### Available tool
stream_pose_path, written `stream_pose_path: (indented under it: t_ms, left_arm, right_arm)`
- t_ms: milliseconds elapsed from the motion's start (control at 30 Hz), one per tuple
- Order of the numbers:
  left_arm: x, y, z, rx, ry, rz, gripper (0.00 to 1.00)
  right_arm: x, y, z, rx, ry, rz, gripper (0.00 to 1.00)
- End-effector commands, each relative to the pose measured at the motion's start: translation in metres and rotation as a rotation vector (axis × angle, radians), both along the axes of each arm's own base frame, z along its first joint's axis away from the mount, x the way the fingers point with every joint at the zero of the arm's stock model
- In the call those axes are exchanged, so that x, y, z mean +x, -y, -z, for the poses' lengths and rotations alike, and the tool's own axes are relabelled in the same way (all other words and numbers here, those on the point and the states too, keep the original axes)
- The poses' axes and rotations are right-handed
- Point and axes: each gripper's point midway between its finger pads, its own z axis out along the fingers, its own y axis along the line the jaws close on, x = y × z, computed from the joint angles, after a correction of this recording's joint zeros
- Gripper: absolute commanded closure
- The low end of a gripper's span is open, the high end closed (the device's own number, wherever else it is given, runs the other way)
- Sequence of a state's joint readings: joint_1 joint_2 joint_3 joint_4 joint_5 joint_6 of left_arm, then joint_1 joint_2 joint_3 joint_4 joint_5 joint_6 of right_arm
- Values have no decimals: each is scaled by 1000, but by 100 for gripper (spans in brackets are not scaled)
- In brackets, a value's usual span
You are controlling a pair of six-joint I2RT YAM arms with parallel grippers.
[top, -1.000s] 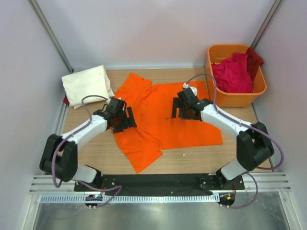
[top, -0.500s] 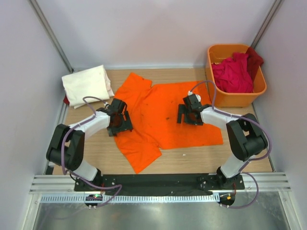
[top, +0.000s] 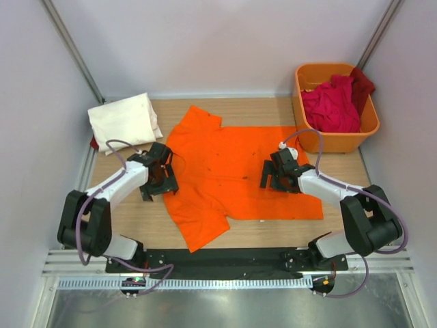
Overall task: Fold and stack the t-shirts
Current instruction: Flatten the tshirt out, then fold the tshirt
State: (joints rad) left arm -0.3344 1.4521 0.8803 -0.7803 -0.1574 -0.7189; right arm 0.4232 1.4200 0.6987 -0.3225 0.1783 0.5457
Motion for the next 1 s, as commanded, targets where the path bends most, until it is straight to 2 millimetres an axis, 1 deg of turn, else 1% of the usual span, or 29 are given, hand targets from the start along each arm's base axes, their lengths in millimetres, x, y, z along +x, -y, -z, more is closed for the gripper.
stream_pose_path:
  t_ms: [0,33,67,100,133,167,200,267,300,333,367,400,433,467,500,533,600,633,667,700,800,933,967]
  left_arm:
    - [-8,-1,-32,7,70,-2,18]
    - [-10,0,-42,6,104,-3,18]
    - [-18,6,-56,-8,148,18,18]
    - [-22,11,-63,-33,172,-14,17]
    - [-32,16,-66,-47,167,-1,18]
    - [-39,21,-73,-77,192,-3,18]
    - [-48,24,-70,-94,177,-24,18]
    - [-68,40,-68,-138,165,16,18]
    - [-78,46,-60,-156,143,-3,18]
    - [-90,58,-56,-165,133,46,18]
    - [-99,61,-50,-159,116,61,18]
    - [-105,66,-47,-161,111,68,18]
    - [-116,77,-44,-167,115,90,18]
    - [-123,82,-42,-170,113,96,19]
    - [-130,84,-37,-166,107,105,19]
    - [-140,94,-32,-178,109,122,19]
    - [-148,102,-26,-192,121,131,19]
    - [-152,114,-25,-228,143,138,20]
    - [-155,115,-18,-227,141,142,20]
    - [-155,122,-13,-239,141,139,21]
    - [-160,133,-2,-229,129,147,23]
    - [-166,140,8,-197,107,171,25]
    - [-169,141,14,-177,93,178,27]
  right_arm:
    - [16,-2,-32,-21,41,-40,7]
    - [17,-3,-40,-32,41,-62,7]
    - [22,-5,-50,-28,57,-74,7]
    - [33,-10,-70,-14,99,-77,7]
    - [32,-9,-79,-21,99,-80,7]
    - [35,-10,-91,-14,118,-79,7]
    - [40,-12,-116,10,173,-71,7]
    - [34,-14,-135,51,202,-55,7]
    - [29,-12,-154,83,254,-44,8]
    - [22,-10,-159,96,263,-35,8]
    - [15,-9,-162,122,270,-6,7]
    - [7,-4,-177,151,316,10,8]
    - [-3,0,-180,160,319,28,7]
    - [-9,2,-184,191,330,54,7]
    - [-17,5,-183,203,333,61,8]
    - [-30,8,-191,242,364,75,7]
    - [-41,13,-198,265,393,84,8]
    - [-50,18,-205,279,418,84,7]
    - [-55,19,-207,285,427,84,8]
    - [-60,22,-205,279,421,83,7]
    - [-68,28,-206,258,419,85,7]
    - [-73,33,-202,230,391,88,7]
    - [-74,34,-202,226,391,87,8]
